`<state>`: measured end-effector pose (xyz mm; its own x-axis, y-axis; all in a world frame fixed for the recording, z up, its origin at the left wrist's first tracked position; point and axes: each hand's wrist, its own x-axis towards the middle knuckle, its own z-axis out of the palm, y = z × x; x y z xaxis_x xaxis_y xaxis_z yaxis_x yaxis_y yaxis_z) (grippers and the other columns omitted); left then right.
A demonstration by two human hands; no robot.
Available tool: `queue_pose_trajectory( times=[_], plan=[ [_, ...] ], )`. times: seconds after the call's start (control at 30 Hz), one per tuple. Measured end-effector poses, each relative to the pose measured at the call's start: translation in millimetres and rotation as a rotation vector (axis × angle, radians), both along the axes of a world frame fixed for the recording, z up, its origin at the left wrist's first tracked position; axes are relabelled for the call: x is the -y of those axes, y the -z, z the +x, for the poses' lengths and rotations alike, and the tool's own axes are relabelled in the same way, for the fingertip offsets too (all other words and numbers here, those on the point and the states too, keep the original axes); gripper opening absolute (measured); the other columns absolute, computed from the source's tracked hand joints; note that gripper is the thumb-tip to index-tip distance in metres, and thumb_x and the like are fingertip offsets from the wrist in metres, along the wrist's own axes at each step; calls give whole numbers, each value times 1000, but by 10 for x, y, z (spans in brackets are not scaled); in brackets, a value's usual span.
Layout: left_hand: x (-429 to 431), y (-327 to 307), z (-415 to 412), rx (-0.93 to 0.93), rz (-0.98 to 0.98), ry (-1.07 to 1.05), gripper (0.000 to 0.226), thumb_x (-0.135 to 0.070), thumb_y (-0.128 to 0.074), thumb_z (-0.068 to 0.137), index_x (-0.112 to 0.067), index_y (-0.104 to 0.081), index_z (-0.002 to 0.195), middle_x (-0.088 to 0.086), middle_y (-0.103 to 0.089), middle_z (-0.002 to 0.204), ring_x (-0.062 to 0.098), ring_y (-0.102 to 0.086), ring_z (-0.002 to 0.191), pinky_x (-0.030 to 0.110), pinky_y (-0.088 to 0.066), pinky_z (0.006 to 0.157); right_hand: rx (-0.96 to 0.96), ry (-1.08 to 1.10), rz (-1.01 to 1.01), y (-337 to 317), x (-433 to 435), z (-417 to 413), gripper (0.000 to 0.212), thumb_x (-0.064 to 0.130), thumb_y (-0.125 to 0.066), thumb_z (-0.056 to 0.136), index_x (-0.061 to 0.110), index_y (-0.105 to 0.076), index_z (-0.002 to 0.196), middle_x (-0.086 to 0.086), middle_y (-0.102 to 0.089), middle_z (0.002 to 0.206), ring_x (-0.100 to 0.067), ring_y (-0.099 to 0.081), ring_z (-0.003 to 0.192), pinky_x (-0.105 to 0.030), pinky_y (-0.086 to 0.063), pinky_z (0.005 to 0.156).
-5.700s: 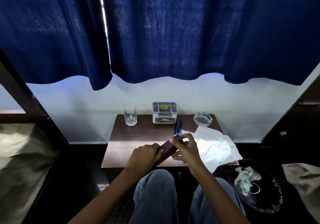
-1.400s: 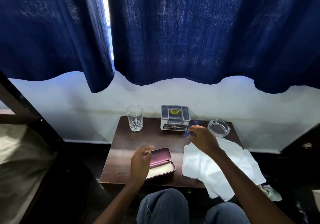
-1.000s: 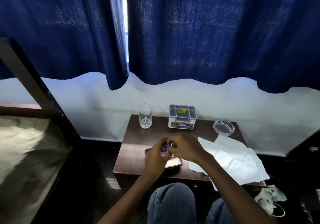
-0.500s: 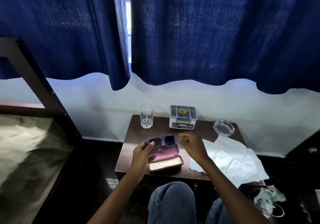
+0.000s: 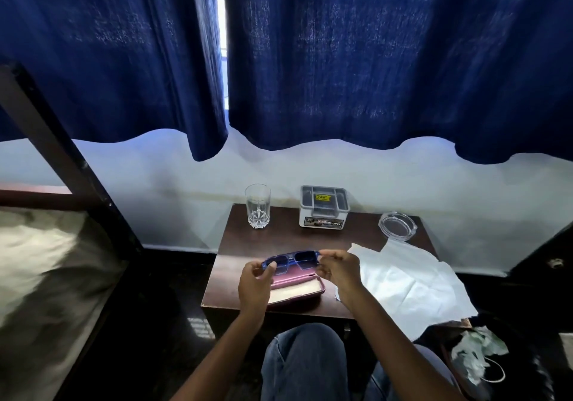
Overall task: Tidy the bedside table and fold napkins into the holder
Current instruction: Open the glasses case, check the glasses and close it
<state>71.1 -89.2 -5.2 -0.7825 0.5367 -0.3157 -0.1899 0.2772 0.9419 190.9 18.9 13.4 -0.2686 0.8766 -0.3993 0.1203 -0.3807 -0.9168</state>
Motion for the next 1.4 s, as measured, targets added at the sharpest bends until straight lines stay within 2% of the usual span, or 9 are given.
queue_pose_trajectory(
  times=[0.13, 0.3, 0.53, 0.73, 0.87, 1.03, 1.13, 1.23, 1.4],
  plan=[
    [-44, 279, -12, -273, -227, 110, 22, -14, -50, 88, 1, -63, 78, 18, -61, 75, 31, -55, 71, 33, -40, 59, 59, 37, -4, 226, -1, -70, 10, -4, -57, 76, -5, -62, 68, -7, -52, 64, -18, -46, 56, -23, -35, 51],
    [31, 404, 68, -455, -569, 247, 28, -14, -42, 89, -8, -61, 109, 15, -57, 114, 29, -50, 109, 34, -40, 91, 327, -136, 172, 654, -25, -102, 17, 12, -51, 63, -1, -60, 59, -13, -43, 55, -16, -38, 61, -28, -27, 58],
    [39, 442, 161, -437, -665, 338, 30, -19, -45, 88, -7, -54, 114, 8, -41, 136, 31, -42, 121, 39, -39, 99, 556, -272, 236, 1118, -87, -79, 37, 15, -39, 58, -7, -60, 79, -14, -49, 63, -19, -41, 64, -31, -36, 64],
    [100, 519, 169, -504, -690, 379, 26, -13, -41, 89, -8, -54, 111, 5, -41, 134, 28, -44, 114, 38, -41, 94, 586, -312, 282, 1028, -14, -15, 9, -2, -53, 66, -5, -62, 64, -9, -48, 62, -19, -46, 61, -27, -30, 53],
    [117, 576, 141, -486, -606, 356, 23, -6, -38, 88, -3, -56, 103, 10, -45, 130, 29, -47, 110, 34, -41, 89, 593, -329, 307, 978, 33, 6, 28, 0, -59, 65, 16, -48, 44, -6, -49, 58, -19, -45, 58, -24, -27, 48],
    [121, 619, 72, -467, -554, 358, 9, -8, -42, 87, -10, -47, 81, 13, -50, 126, 30, -49, 109, 30, -37, 87, 584, -360, 303, 901, 56, 20, 14, 4, -65, 67, 15, -62, 59, -7, -57, 67, -21, -51, 65, -21, -32, 51],
    [119, 642, 52, -447, -547, 358, 23, -11, -45, 88, -6, -58, 106, 12, -50, 127, 32, -51, 112, 33, -40, 95, 584, -361, 290, 922, 69, 31, 23, 2, -63, 68, 16, -55, 51, -6, -56, 64, -21, -50, 64, -24, -33, 52],
    [123, 618, 28, -396, -421, 299, 34, -7, -48, 85, -7, -51, 118, 15, -55, 119, 35, -54, 111, 40, -44, 97, 548, -341, 280, 923, 71, 34, 14, 2, -59, 66, 13, -67, 69, -9, -63, 75, -27, -58, 73, -29, -45, 66],
    [103, 591, -95, -246, -448, 340, 54, 3, -50, 79, 1, -38, 132, 23, -59, 111, 38, -54, 108, 38, -42, 89, 509, -342, 169, 896, 7, 50, 46, 8, -58, 56, 19, -62, 100, -15, -63, 100, -38, -61, 95, -42, -52, 82]
  ],
)
